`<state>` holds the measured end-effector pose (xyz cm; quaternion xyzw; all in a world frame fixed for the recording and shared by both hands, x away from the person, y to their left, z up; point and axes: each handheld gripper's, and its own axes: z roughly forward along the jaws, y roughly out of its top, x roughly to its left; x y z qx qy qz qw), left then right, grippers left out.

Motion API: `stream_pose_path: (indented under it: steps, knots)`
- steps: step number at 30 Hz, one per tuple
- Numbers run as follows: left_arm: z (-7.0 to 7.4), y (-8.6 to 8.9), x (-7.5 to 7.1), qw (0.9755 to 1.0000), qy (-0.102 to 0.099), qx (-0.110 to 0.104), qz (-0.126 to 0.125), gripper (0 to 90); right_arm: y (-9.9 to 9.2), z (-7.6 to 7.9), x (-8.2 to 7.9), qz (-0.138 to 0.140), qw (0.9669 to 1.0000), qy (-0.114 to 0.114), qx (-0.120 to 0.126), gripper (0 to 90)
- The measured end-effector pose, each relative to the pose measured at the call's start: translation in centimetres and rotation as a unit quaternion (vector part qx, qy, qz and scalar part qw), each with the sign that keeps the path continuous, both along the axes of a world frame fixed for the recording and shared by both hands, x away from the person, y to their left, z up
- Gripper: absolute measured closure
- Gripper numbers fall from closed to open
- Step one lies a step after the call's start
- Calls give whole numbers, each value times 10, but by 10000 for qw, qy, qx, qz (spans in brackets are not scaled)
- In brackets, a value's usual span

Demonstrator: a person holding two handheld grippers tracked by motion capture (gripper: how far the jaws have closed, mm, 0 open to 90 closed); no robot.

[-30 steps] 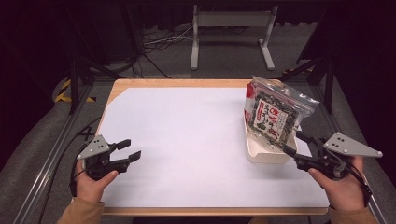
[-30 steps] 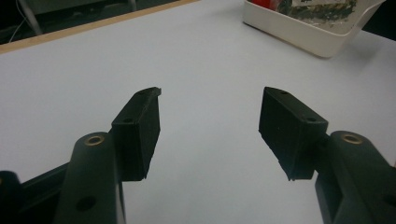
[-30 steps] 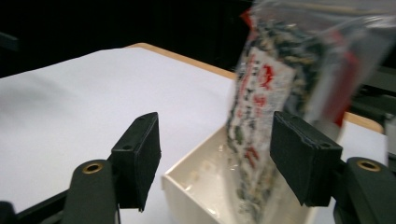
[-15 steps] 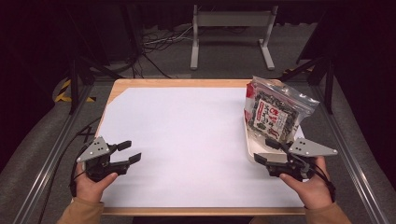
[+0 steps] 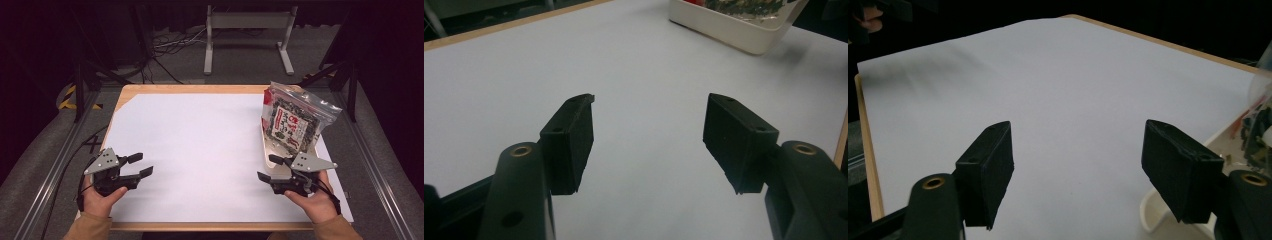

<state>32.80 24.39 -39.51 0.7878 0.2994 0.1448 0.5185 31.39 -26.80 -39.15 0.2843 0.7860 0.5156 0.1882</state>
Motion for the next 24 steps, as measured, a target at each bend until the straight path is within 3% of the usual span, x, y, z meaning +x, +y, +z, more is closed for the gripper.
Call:
stream_pose_path:
  steps: [5,7,12,17,24]
  knots:
    - [-2,-1,0,10000,25,28,-25,376,5,-17,5,161,9998,57,-142,302]
    - [-3,-1,0,10000,12,31,-29,376,6,-21,5,184,9998,2,-74,313]
    - [-4,-4,1,10000,19,40,-52,375,8,-23,4,141,9999,-56,-35,299]
    - [-7,-8,0,9999,83,75,-81,373,13,-26,0,64,9996,-230,-149,276]
    - [-7,-8,0,9999,118,66,-57,371,13,-27,0,4,9996,-275,-53,272]
